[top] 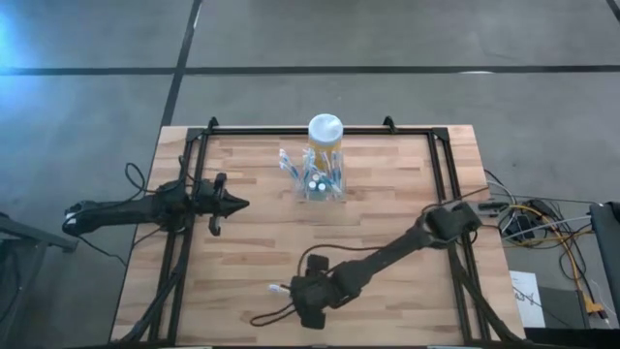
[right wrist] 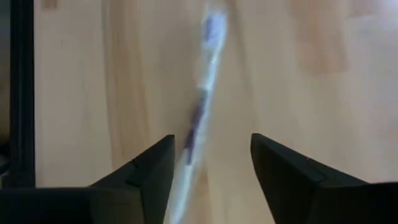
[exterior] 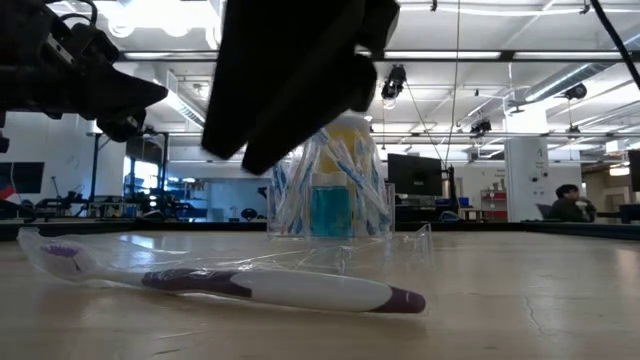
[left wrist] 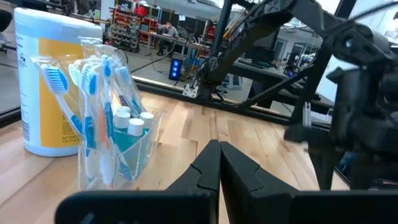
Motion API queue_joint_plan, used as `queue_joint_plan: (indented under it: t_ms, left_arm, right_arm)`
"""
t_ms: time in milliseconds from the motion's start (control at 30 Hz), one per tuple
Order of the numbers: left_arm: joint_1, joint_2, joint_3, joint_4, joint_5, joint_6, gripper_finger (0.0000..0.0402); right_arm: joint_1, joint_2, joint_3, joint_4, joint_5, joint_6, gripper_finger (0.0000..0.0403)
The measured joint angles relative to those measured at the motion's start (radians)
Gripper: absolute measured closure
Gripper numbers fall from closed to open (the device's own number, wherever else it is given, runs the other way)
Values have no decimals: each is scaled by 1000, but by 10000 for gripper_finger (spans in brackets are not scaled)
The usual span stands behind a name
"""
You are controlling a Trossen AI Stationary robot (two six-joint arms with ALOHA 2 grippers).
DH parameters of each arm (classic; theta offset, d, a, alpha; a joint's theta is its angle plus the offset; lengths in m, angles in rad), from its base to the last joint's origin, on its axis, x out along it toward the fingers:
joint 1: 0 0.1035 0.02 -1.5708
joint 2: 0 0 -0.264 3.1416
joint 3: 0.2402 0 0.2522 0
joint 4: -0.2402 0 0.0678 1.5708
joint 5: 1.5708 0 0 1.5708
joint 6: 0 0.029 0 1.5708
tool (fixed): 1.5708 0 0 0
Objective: Pick & Place toothbrushing station
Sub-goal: Put the violet toothbrush into the transparent organizer
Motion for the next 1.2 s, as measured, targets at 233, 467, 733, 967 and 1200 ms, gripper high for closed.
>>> queue_joint_plan:
  t_ms: [233, 467, 733, 967, 1200]
  left_arm:
    - [0, 0, 0, 1, 0, -1, 389]
    - [0, 0, 0, -3, 0, 2, 395]
    - [0, 0, 0, -3, 0, 6, 387]
    - [0, 0, 0, -3, 0, 5, 391]
    - [0, 0, 0, -3, 0, 6, 392]
  right_arm:
    - [-22, 118, 96, -54, -127, -22, 182]
    - [-65, 148, 79, -76, -209, -6, 183]
    - [-78, 151, 75, -79, -263, -47, 214]
    - [-79, 150, 73, -99, -243, -65, 335]
    - [-73, 125, 68, -143, -205, -113, 382]
